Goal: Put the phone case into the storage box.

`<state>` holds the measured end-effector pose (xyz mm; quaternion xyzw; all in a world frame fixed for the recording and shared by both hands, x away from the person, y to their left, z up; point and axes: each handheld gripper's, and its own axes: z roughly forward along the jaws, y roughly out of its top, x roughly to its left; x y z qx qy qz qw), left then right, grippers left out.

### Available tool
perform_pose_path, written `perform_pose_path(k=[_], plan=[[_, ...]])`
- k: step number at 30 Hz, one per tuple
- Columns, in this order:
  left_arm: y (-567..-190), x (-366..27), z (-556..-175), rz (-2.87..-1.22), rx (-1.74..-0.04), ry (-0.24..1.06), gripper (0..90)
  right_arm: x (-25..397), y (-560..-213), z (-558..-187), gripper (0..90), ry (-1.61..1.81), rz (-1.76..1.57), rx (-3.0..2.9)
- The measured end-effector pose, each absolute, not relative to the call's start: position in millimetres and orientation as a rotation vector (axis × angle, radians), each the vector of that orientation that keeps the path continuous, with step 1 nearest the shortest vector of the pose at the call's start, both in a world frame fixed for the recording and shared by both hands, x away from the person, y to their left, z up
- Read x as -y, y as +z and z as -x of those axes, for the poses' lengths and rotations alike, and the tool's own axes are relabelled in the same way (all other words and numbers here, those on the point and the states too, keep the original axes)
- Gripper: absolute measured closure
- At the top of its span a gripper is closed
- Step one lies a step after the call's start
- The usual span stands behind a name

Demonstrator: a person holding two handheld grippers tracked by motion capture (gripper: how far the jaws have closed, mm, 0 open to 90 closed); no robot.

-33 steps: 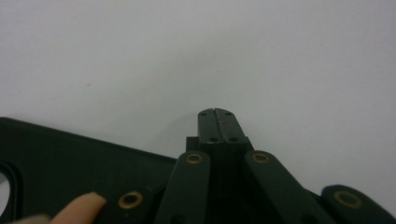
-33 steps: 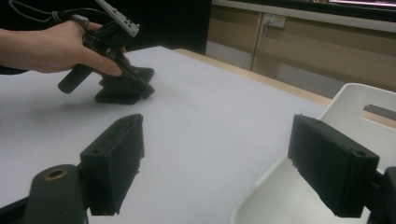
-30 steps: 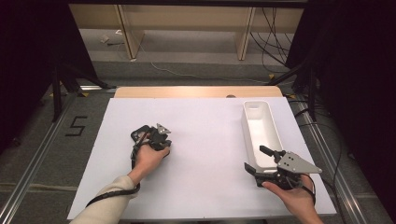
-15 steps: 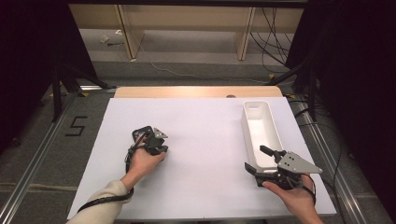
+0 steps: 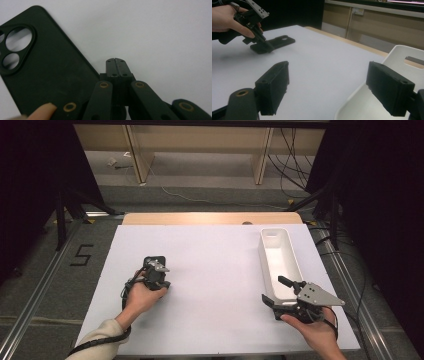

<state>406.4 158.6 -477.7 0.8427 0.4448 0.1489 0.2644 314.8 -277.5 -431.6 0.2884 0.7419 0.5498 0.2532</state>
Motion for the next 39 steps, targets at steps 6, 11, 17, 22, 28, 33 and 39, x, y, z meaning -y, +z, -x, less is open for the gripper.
perform_pose_path(k=[6,11,17,22,28,33,39], plan=[[-477.5,-171.5,-402.9,-2.27,-1.231,0.406,90.0,277.6,-431.7,-314.9,19.8,1.494,-0.786,-2.017],[-477.5,-178.9,-401.5,-2.263,-1.252,0.405,90.0,277.6,-431.6,-314.8,19.8,1.495,-0.784,-2.016],[-477.5,-188.4,-400.3,-2.263,-1.273,0.407,90.0,277.6,-431.6,-314.8,19.8,1.494,-0.784,-2.017],[-477.5,-196.6,-399.8,-2.255,-1.301,0.409,90.0,277.7,-431.5,-314.7,19.8,1.496,-0.786,-2.016],[-478.1,-203.6,-399.9,-2.254,-1.319,0.414,90.0,277.6,-431.6,-314.9,19.8,1.497,-0.783,-2.014],[-478.0,-203.5,-399.8,-2.259,-1.314,0.418,89.9,277.5,-431.4,-314.8,19.8,1.496,-0.778,-2.016],[-470.7,-203.9,-399.0,-2.256,-1.282,0.407,85.3,277.5,-431.2,-314.5,19.8,1.498,-0.779,-2.014]])
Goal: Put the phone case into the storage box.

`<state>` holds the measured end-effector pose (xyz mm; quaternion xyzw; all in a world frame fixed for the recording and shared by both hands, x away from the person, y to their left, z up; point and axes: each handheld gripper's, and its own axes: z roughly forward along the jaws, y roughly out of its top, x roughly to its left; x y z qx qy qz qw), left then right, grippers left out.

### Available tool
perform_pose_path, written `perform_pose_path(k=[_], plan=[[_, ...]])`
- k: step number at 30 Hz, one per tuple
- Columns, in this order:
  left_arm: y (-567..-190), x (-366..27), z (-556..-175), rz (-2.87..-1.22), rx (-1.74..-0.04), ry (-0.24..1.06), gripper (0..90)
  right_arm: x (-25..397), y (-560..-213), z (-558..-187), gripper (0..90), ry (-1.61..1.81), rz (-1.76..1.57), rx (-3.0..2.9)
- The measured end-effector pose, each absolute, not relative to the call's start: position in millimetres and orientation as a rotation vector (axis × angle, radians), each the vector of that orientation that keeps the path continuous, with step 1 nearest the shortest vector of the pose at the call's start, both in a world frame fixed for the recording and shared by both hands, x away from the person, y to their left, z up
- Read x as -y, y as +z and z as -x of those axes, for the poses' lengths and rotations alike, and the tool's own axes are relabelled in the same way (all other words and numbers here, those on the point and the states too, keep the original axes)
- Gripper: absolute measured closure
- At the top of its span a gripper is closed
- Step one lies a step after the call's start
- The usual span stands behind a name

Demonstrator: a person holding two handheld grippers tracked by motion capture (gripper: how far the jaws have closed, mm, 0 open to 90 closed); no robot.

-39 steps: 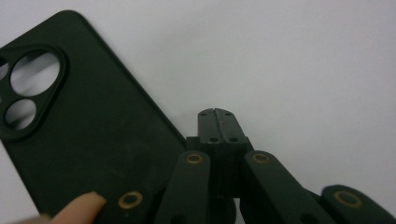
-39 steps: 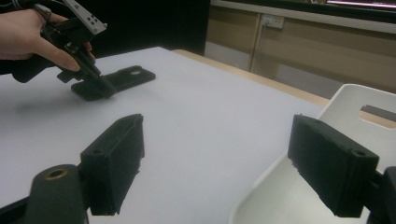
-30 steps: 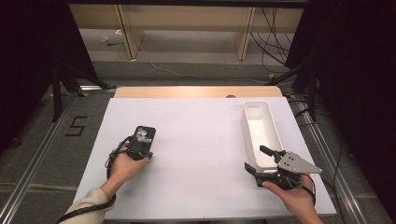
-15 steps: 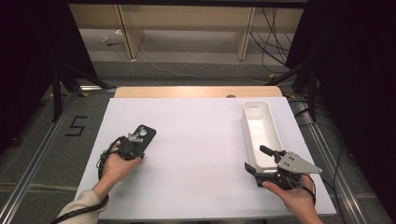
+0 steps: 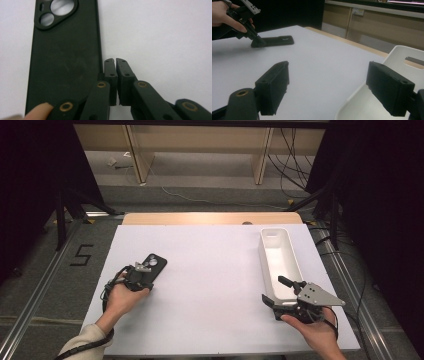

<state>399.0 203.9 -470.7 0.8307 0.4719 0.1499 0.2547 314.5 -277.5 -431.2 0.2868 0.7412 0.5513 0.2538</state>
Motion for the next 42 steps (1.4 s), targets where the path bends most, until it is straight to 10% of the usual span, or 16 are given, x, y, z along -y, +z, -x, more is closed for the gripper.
perform_pose_path(k=[21,42], plan=[[-456.5,-215.8,-422.3,-2.288,-1.329,0.524,6.4,277.4,-431.2,-314.9,19.8,1.497,-0.778,-2.012],[-463.3,-218.8,-440.5,-2.341,-1.351,0.49,1.3,276.8,-431.3,-314.9,19.7,1.493,-0.777,-2.013]])
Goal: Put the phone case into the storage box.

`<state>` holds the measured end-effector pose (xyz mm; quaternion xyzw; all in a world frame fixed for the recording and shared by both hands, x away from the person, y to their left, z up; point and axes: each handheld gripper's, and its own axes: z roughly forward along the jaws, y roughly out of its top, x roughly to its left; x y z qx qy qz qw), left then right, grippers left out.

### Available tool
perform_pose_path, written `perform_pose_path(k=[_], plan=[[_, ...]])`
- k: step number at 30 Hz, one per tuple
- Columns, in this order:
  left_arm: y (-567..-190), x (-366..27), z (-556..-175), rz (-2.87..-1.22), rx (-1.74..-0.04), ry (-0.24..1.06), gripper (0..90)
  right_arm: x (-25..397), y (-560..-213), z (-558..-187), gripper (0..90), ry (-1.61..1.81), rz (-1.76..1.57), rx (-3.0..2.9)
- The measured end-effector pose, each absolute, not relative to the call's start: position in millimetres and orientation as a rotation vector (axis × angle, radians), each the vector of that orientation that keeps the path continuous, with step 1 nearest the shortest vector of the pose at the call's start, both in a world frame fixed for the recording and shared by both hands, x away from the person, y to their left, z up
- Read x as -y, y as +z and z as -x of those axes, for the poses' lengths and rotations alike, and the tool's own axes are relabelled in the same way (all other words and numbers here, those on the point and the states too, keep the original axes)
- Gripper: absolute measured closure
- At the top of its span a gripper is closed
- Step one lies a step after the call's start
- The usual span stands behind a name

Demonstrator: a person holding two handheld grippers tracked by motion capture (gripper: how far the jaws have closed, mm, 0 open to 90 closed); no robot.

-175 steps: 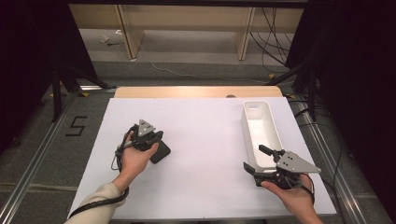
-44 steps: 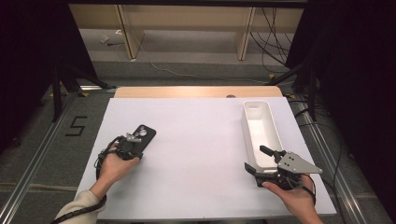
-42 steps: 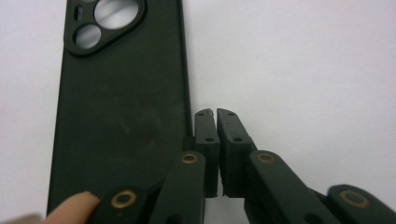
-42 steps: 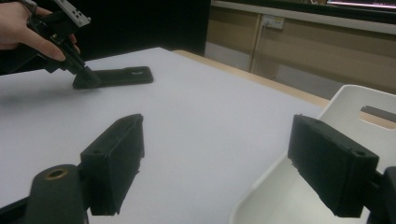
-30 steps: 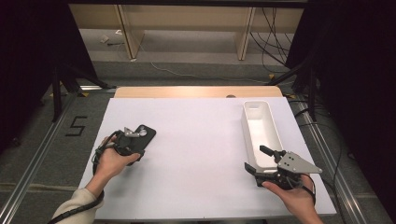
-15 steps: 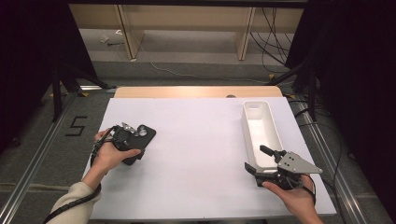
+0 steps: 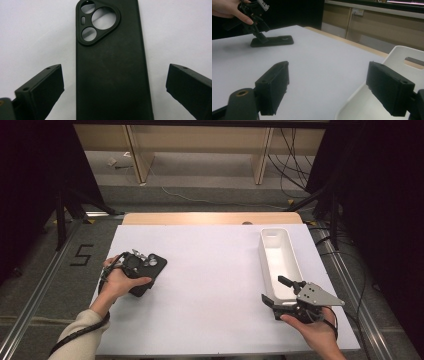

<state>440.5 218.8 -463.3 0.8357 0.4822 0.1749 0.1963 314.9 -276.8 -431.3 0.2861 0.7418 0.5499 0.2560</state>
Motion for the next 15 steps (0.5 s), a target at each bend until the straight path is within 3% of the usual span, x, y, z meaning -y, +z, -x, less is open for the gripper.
perform_pose_path(k=[15], plan=[[-472.6,-223.4,-450.4,-2.38,-1.393,0.454,1.6,277.3,-431.2,-314.9,19.7,1.492,-0.775,-2.012]])
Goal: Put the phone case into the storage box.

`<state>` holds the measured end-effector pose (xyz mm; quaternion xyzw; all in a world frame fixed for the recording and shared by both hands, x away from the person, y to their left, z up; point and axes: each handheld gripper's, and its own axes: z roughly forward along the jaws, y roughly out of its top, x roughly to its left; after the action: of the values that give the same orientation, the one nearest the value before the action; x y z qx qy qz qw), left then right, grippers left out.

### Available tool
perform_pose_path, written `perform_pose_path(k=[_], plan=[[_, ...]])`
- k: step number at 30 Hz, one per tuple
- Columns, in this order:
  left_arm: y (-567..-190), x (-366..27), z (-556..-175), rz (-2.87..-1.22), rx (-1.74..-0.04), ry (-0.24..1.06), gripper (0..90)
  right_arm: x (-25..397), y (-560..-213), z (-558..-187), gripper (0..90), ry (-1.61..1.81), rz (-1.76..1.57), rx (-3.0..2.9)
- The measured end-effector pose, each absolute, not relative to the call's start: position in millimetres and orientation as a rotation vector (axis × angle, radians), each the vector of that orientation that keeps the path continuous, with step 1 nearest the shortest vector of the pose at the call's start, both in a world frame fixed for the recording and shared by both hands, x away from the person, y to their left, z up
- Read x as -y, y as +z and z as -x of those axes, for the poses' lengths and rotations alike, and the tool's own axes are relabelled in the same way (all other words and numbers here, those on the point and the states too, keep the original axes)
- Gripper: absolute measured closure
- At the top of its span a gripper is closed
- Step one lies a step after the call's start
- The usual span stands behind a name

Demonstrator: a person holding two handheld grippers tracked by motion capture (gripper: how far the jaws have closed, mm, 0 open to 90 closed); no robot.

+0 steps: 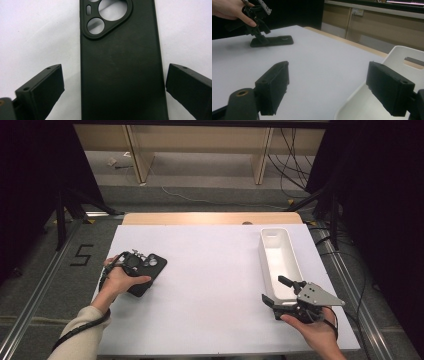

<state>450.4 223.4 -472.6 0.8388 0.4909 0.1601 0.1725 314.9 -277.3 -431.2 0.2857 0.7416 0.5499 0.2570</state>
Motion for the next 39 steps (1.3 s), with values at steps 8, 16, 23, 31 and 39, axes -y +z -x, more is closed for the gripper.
perform_pose_path(k=[8,16,23,31,39], plan=[[-476.9,-222.9,-453.3,-2.383,-1.407,0.427,1.7,277.1,-431.3,-314.8,19.7,1.491,-0.775,-2.014],[-478.8,-223.5,-454.1,-2.387,-1.41,0.415,1.5,277.0,-431.1,-314.6,19.8,1.494,-0.774,-2.015],[-479.9,-225.8,-455.3,-2.378,-1.417,0.385,1.2,276.8,-431.2,-314.7,19.8,1.492,-0.774,-2.017],[-480.6,-227.6,-456.9,-2.376,-1.423,0.358,1.4,276.7,-431.3,-314.6,19.7,1.494,-0.774,-2.019],[-480.9,-228.5,-457.6,-2.366,-1.427,0.336,2.6,276.5,-431.4,-314.6,19.7,1.492,-0.774,-2.02]])
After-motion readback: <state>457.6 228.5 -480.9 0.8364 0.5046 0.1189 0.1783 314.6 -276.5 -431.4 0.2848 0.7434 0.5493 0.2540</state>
